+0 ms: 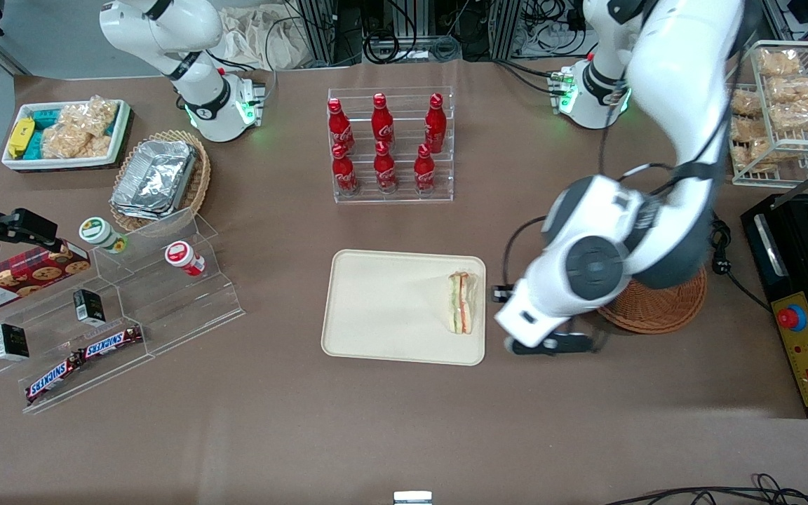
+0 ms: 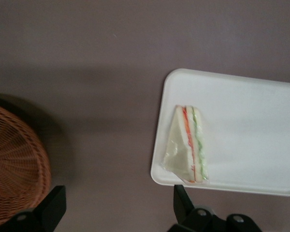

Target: Place sandwich from basket to tray

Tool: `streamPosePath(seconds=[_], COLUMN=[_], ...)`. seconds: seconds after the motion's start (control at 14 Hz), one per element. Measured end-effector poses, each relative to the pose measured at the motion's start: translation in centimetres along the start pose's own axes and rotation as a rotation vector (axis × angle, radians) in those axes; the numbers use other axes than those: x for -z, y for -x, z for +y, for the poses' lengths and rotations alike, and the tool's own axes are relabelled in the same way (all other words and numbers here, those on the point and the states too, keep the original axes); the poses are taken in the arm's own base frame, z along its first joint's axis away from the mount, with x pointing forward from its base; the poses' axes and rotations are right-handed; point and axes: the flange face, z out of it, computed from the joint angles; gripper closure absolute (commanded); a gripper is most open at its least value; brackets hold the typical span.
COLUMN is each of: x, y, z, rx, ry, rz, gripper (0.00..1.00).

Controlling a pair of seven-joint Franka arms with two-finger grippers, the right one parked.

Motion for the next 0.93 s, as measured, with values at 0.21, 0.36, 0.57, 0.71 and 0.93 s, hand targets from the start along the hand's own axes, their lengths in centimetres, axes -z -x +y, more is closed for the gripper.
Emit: streamPosePath(seconds=[0.21, 0.36, 0.57, 0.71, 0.93], x=[3.8, 5.5, 8.1, 9.8, 11.6], y=[-1.0, -1.3, -0.6, 0.0, 0.6], z=[-7.1, -11.9, -17.2, -18.7, -20.2], rx=[0.064, -0.006, -0.102, -0.103, -0.081], ry=[-0.010, -0.021, -0.026, -0.031, -0.041], rz=[-0.008, -0.036, -0.036, -0.012, 0.018], gripper=[0.01, 0.01, 0.01, 0.01, 0.01])
